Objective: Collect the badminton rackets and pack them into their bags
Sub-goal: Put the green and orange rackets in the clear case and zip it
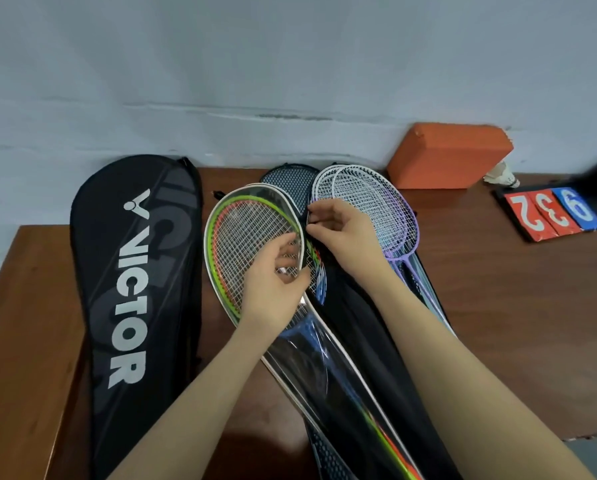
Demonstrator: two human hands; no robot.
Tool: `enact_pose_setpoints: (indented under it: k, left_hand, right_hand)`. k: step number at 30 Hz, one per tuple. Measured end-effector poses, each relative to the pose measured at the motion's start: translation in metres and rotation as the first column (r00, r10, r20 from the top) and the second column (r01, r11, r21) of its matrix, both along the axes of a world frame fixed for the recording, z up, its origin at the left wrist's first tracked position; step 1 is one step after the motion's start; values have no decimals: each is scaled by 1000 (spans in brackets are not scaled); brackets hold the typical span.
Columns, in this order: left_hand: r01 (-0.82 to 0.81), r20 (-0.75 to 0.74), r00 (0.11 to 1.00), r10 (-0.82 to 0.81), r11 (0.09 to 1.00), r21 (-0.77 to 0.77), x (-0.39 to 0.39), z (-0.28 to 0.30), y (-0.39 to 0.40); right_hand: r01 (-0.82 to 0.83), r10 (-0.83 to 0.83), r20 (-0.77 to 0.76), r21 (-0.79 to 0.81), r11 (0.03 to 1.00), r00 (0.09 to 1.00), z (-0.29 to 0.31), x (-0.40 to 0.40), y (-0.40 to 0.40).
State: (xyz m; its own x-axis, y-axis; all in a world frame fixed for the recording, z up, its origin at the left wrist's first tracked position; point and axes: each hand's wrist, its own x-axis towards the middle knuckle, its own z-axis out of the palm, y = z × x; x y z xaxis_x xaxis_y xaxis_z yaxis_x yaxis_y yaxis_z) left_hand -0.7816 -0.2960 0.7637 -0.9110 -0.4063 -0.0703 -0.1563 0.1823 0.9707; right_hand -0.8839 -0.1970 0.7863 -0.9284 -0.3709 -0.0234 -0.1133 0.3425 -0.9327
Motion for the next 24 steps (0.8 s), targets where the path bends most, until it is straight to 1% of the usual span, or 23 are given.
enact_pose_setpoints:
  k: [2, 6, 8, 10, 12, 14, 16, 17, 18, 20, 21, 24]
  left_hand:
    - [13, -16, 1000, -13, 1000, 8, 1, -1, -1]
    - [37, -31, 999, -36, 999, 10, 3, -1, -4]
    - [62, -39, 997, -63, 998, -14, 2, -2, -6]
    - [89, -58, 994, -95, 991, -98, 0, 0, -12]
    - [70, -96, 991, -97, 966, -249, -7, 5, -24]
    - [26, -183, 975, -122, 891, -453, -23, 7, -40]
    - [39, -206, 956, -208, 787, -616, -43, 6, -54]
    - [67, -190, 950, -248, 756, -651, -50, 6, -60]
    - [106, -162, 947, -279, 744, -660, -55, 7, -64]
    - [184, -120, 935, -333, 747, -639, -59, 10, -72]
    - [207, -122, 926, -357, 750, -628, -59, 11, -76]
    - [197, -155, 909, -388, 725, -660, -57, 11, -80]
  right_hand:
    - [-10, 10, 18, -2, 1000, 1000, 2, -2, -1]
    - [13, -6, 68, -104, 994, 998, 5, 1, -4]
    - [19, -12, 68, -100, 995, 998, 6, 0, -5]
    - [27, -22, 62, -77, 997, 998, 9, -3, -4]
    - [13, -12, 34, -52, 999, 999, 12, -3, -1]
    - [-5, 5, -16, -29, 1000, 1000, 17, -2, 1]
    - [-34, 33, -53, -30, 999, 998, 21, 0, 2]
    - [-46, 44, -69, -32, 998, 997, 22, 1, 3]
    - [-55, 51, -86, -34, 998, 995, 23, 2, 3]
    - [-51, 46, -83, -64, 997, 996, 23, 2, 5]
    - [-48, 42, -66, -88, 995, 997, 23, 2, 6]
    - [-42, 35, -65, -107, 993, 997, 21, 4, 7]
